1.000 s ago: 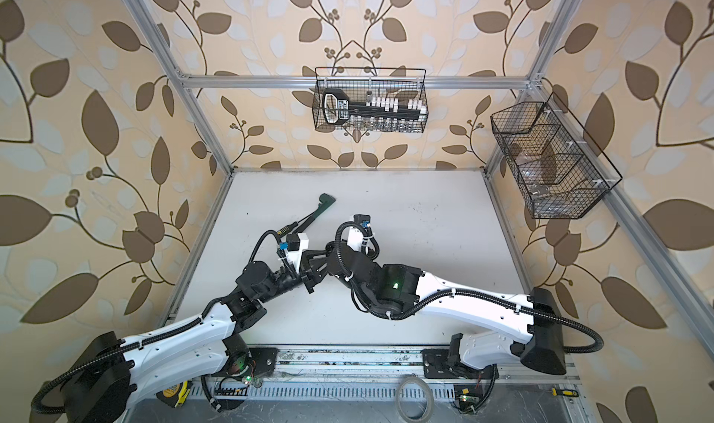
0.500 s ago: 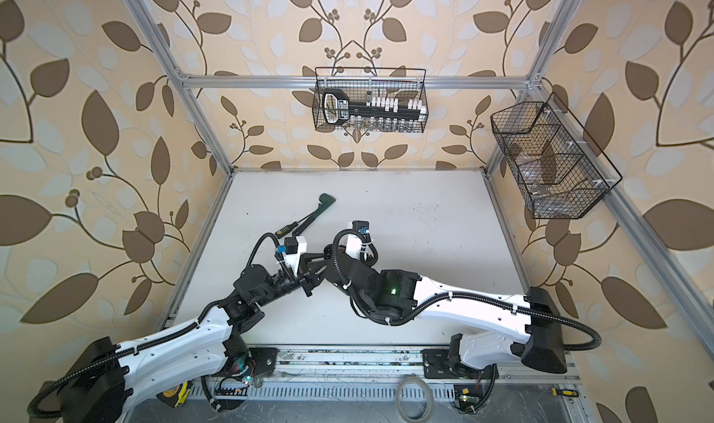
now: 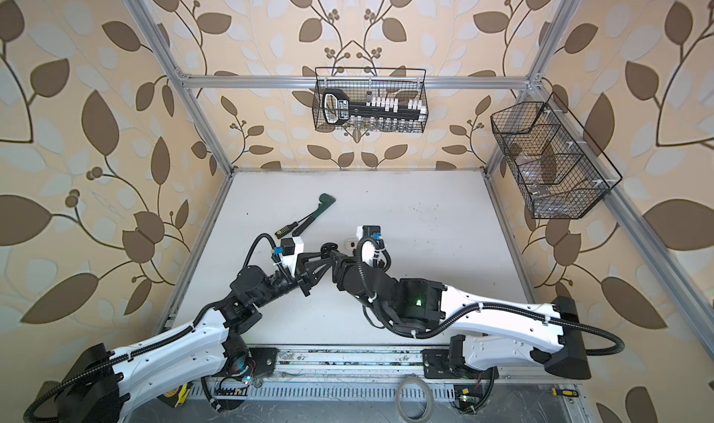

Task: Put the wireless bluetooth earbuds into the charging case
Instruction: 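Open the right gripper and draw it back from the case, then push the black case lid down with the right gripper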

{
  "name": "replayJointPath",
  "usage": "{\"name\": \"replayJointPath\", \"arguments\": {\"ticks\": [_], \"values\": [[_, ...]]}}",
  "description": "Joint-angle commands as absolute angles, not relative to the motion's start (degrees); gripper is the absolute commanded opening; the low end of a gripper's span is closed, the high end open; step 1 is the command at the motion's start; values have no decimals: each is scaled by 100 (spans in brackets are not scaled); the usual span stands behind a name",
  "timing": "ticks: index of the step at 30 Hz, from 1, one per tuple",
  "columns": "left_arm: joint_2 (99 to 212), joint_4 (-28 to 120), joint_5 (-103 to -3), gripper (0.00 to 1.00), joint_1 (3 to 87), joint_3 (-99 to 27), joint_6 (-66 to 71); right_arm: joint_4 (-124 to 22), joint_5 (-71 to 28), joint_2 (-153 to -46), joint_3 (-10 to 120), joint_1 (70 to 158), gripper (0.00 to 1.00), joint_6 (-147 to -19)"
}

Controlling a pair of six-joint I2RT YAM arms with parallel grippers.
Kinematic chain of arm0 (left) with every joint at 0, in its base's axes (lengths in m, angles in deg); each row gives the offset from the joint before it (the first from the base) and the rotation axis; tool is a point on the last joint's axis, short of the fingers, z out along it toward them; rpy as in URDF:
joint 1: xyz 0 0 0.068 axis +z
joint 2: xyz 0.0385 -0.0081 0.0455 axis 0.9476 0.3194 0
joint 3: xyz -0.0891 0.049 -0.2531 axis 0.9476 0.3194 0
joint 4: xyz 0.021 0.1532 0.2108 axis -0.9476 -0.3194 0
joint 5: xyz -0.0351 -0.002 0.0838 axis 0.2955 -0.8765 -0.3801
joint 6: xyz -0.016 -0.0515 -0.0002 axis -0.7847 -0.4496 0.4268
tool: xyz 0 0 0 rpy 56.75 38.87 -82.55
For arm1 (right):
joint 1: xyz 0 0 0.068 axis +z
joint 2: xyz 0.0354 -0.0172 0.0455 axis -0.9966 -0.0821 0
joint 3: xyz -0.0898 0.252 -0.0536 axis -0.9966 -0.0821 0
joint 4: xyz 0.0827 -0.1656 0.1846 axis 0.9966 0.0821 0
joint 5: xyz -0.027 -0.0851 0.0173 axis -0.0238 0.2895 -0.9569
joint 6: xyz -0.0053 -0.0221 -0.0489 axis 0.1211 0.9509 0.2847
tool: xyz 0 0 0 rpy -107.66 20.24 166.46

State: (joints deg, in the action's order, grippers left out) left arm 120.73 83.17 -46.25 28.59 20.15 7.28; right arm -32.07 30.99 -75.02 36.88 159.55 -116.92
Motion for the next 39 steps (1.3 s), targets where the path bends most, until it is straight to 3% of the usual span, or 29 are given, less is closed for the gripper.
{"name": "replayJointPath", "arguments": {"ticks": [1,5,9,13,19,39], "values": [[11894,8476,-4316,0,2830,1924,1014,-3081,3474,-7000,3462,15983,66,-11501],[11755,8400,-3956,0,2826,1967,1207,-2875,3321,-6609,3293,15690,63,-11398],[11652,8371,-3534,0,2829,1992,1370,-3052,2473,-6524,2967,15046,58,-11333],[11690,8347,-3040,0,2828,1948,1477,-3509,1215,-6942,2810,14402,52,-11119],[11803,8371,-2679,0,2822,1885,1531,-4104,678,-7485,2804,14363,50,-10849],[11824,8547,-2532,0,2822,1960,1427,-5267,601,-6773,2065,14952,53,-10221]]}}
